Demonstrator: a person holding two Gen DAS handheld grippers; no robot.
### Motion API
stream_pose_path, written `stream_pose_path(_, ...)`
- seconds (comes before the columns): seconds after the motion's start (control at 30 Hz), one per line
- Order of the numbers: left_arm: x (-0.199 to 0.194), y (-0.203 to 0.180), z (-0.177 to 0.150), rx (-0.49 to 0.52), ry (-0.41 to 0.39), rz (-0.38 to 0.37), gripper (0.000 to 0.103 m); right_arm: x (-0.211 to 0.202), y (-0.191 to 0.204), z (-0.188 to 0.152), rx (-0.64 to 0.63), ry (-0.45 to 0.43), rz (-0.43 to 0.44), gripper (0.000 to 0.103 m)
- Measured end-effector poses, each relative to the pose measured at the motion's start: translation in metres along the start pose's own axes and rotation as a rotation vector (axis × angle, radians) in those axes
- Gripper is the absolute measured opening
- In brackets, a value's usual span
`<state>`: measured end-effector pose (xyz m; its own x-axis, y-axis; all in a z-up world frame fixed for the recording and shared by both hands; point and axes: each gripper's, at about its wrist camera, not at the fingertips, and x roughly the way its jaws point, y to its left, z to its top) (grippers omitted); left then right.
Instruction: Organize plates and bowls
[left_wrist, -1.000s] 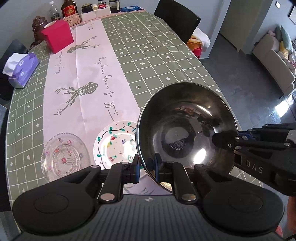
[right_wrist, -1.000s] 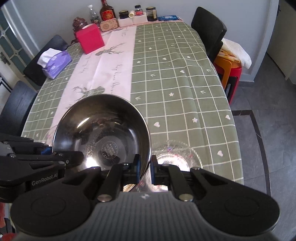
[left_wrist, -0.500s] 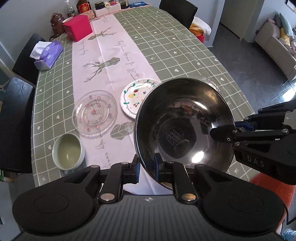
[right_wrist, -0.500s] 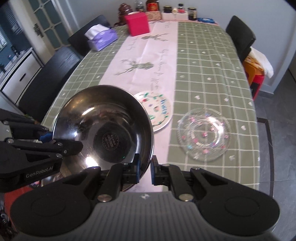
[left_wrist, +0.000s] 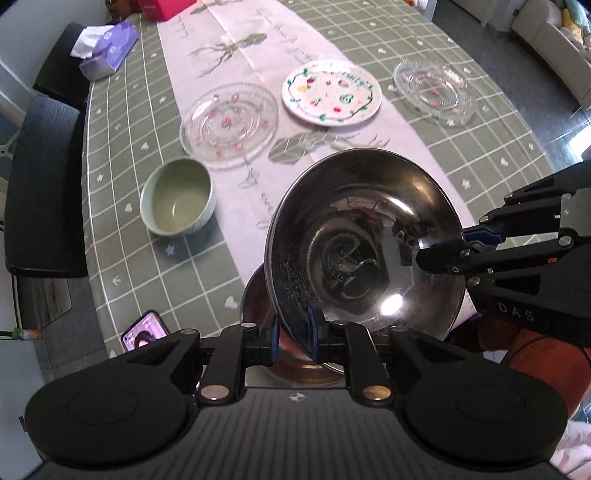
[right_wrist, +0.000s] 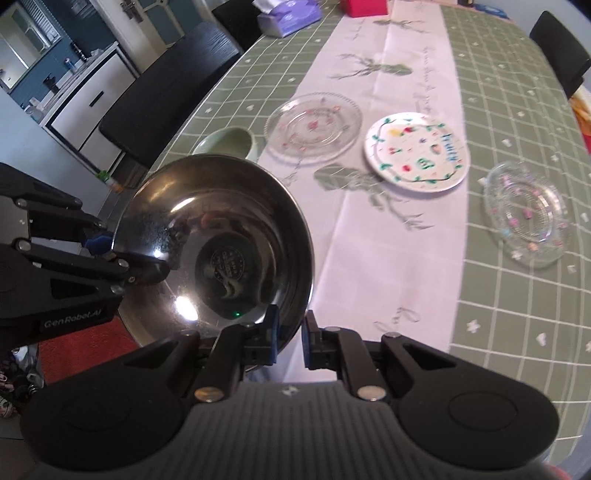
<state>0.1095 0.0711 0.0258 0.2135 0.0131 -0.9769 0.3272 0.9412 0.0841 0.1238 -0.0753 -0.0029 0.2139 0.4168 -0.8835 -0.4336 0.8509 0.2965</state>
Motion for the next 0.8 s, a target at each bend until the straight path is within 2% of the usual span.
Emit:
stream_pose_path(0.37,0.041,0.035,-0.02,-0.05,0.139,-0.058,0.018,0.054,0.029,0.007,-0.039,0.145,0.013,0.01)
stream_pose_path(0.63,0.057,0.038,-0.012,-0.012,0.176,-0.085,0.021,0.065,0.028,0.013,-0.068,0.173,-0.03,0.01)
stream_pose_path(0.8,0.062,0.036,-0.01,0.031,0.211,-0.071,0.022,0.065,0.03,0.015,-0.1,0.184,-0.051,0.01)
